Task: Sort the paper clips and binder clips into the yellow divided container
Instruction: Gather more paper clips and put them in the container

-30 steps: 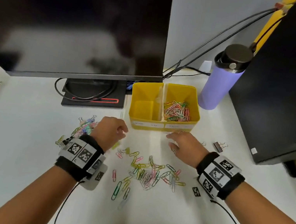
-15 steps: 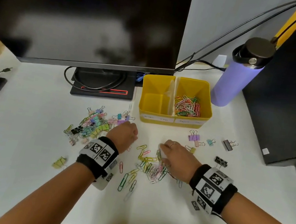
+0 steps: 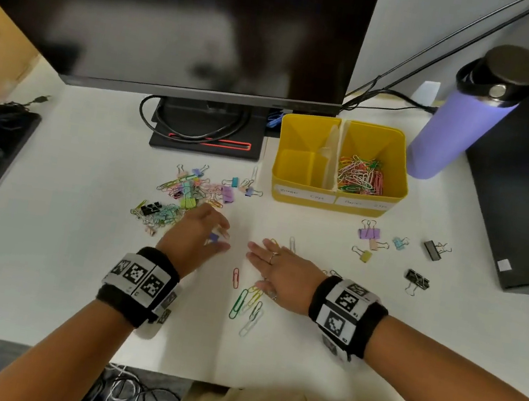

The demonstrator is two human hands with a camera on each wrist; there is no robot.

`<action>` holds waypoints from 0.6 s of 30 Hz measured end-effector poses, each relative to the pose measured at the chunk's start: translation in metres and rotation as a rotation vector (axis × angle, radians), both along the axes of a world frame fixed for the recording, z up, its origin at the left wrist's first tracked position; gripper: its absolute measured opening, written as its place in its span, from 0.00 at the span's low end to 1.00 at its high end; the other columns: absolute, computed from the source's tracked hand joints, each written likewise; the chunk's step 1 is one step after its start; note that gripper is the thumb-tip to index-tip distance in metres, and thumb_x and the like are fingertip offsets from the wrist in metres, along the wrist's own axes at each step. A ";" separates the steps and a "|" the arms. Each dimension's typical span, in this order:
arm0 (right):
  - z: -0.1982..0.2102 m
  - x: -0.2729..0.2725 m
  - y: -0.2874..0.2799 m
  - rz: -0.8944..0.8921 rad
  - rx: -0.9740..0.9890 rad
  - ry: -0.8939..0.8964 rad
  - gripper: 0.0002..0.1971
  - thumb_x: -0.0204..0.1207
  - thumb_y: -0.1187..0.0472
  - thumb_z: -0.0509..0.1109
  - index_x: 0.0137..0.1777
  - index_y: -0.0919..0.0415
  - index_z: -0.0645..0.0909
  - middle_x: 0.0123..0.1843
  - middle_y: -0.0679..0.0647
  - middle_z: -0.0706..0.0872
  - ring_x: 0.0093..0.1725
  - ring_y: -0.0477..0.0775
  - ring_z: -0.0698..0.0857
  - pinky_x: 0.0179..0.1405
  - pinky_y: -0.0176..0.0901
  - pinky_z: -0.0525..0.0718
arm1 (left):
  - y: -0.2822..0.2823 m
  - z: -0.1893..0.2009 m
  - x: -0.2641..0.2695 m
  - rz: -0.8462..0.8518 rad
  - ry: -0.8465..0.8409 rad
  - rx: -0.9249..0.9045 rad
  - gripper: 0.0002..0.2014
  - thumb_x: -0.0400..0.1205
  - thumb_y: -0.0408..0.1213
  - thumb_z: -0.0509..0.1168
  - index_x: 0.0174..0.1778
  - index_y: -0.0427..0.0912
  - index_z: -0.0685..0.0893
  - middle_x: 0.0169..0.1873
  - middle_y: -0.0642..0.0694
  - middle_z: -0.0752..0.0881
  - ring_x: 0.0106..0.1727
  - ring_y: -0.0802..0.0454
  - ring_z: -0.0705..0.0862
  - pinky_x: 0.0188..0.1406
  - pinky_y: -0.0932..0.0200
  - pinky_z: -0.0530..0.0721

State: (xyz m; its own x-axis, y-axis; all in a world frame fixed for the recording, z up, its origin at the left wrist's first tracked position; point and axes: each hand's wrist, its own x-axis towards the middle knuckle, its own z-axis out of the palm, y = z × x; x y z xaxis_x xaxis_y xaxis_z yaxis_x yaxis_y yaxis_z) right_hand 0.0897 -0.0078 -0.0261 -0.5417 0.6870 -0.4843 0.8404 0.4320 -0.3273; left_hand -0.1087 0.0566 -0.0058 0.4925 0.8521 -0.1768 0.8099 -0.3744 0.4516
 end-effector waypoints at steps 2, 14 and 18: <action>0.000 0.016 -0.017 0.038 -0.026 -0.008 0.27 0.85 0.55 0.50 0.80 0.60 0.46 0.85 0.56 0.44 0.83 0.57 0.45 0.82 0.51 0.49 | -0.025 0.000 0.001 -0.035 0.028 -0.079 0.23 0.75 0.41 0.70 0.64 0.36 0.78 0.64 0.39 0.77 0.65 0.44 0.77 0.65 0.55 0.76; -0.003 0.052 -0.024 -0.179 -0.007 -0.066 0.34 0.80 0.39 0.38 0.80 0.58 0.42 0.84 0.54 0.42 0.83 0.54 0.42 0.82 0.49 0.45 | -0.060 -0.030 0.019 -0.265 0.566 -0.014 0.54 0.65 0.67 0.08 0.80 0.36 0.46 0.80 0.43 0.44 0.83 0.45 0.50 0.79 0.47 0.30; 0.004 0.068 -0.049 -0.133 -0.051 0.007 0.48 0.61 0.32 0.27 0.80 0.55 0.47 0.84 0.51 0.45 0.82 0.50 0.38 0.80 0.44 0.41 | -0.094 -0.045 0.016 -0.395 0.527 -0.042 0.43 0.79 0.67 0.31 0.80 0.37 0.48 0.83 0.43 0.44 0.80 0.45 0.56 0.78 0.49 0.37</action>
State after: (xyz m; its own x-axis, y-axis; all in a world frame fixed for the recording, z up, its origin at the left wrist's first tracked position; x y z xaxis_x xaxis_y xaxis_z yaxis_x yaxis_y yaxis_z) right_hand 0.1573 -0.0570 -0.0216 -0.4515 0.7272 -0.5170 0.8865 0.2997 -0.3525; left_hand -0.0925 -0.0372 -0.0506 0.6052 0.6120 -0.5091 0.7318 -0.6794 0.0533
